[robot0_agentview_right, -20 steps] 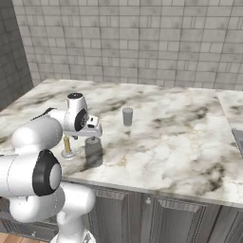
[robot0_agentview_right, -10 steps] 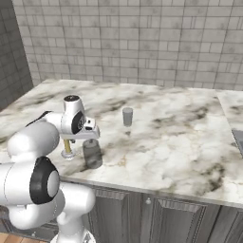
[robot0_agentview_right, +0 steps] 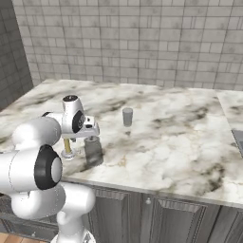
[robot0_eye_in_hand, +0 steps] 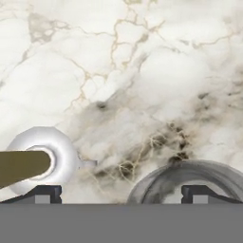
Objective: Pick the jar and candle from the dining table and place them in the open cabinet. Close the cabinet after placing the objects.
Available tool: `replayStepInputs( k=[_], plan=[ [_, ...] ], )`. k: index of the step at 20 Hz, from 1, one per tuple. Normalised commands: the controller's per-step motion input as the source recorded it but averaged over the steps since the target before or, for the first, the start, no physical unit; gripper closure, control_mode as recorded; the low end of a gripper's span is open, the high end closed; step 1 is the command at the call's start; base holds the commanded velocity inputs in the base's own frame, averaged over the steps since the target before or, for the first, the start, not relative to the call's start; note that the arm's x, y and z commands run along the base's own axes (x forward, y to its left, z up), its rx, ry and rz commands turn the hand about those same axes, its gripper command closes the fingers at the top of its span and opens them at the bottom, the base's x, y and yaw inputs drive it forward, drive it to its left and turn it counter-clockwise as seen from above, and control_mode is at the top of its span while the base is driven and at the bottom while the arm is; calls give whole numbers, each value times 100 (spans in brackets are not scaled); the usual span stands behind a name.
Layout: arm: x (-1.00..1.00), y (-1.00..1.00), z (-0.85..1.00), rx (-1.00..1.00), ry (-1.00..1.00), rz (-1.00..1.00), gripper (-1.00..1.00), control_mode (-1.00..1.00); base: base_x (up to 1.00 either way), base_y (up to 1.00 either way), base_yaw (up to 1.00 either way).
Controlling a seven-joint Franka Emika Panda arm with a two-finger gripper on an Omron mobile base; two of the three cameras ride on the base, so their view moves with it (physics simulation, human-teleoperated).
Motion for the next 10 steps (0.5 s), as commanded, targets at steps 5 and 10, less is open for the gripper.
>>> replayStepInputs(
  k=[5,10],
  plan=[
    [-14,0,-100,-10,9,5,-100,-100,0,0,0],
    [-34,0,-100,-12,7,5,100,-100,0,0,0]
  ],
)
